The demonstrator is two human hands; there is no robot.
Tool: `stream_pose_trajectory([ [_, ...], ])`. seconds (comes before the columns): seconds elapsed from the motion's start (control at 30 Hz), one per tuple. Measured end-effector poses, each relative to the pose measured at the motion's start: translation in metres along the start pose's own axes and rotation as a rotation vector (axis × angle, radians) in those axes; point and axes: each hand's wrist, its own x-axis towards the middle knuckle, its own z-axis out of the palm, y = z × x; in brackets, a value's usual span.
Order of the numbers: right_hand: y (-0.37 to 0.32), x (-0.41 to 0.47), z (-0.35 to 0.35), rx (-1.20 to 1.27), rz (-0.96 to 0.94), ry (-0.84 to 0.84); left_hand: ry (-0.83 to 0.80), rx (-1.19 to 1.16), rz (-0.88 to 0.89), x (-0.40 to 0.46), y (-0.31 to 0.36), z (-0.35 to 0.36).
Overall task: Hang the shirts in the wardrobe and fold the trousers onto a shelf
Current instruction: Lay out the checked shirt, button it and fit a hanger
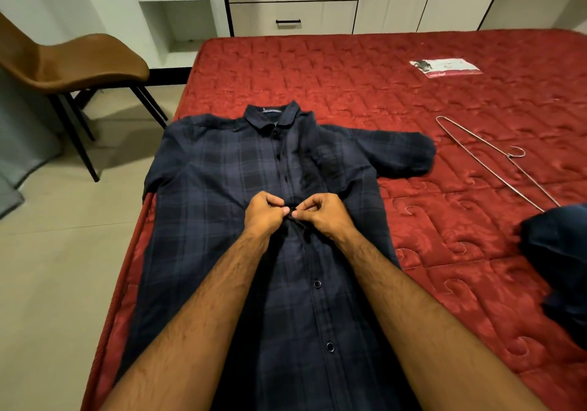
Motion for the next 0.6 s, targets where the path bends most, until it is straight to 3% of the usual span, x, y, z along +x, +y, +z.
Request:
stream_pose_trajectory([
  [0.23,-0.002,-0.010,0.008,-0.196,-0.050,0.103,-0.078,-0.087,-0.005,0.002,-0.005,-0.001],
  [0.33,-0.008,-0.012,0.006,-0.324,-0.037,0.093,-0.056,0.167,0.140,-0.005,-0.003,-0.003],
  [0.43,-0.023,-0.003,-0.008,-0.281,-0.113,0.097,-0.080,0.473,0.330,-0.002,0.004,-0.011],
  [0.6,-0.040,0.031,-0.015,-0.474,-0.457,0.116,-0.262,0.534,0.462,0.033,0.017,-0.029],
])
